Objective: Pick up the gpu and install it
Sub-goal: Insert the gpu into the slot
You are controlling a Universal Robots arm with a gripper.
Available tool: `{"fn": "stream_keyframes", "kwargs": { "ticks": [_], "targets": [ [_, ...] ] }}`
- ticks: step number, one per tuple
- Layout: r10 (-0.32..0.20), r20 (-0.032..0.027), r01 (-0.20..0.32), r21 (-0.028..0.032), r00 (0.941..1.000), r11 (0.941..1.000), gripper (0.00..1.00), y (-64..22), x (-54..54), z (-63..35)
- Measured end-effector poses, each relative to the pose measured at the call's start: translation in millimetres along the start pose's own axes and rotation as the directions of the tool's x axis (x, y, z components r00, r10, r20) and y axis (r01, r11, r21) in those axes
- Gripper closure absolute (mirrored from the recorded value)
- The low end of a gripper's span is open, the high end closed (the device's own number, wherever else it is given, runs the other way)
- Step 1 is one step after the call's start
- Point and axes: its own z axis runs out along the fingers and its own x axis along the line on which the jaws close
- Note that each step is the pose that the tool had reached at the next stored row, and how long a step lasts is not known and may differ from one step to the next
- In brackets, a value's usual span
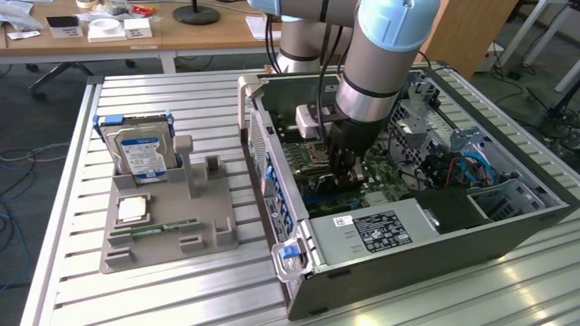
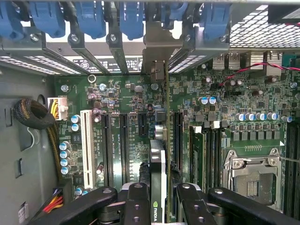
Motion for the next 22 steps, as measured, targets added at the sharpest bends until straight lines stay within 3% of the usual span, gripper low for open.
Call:
{"fn": "stream_keyframes", "kwargs": {
  "ticks": [22],
  "targets": [
    [0.000,-0.0003,0.000,-0.0003,1.0000,1.0000,0.73,-0.1,0.5,6.1]
  ]
}}
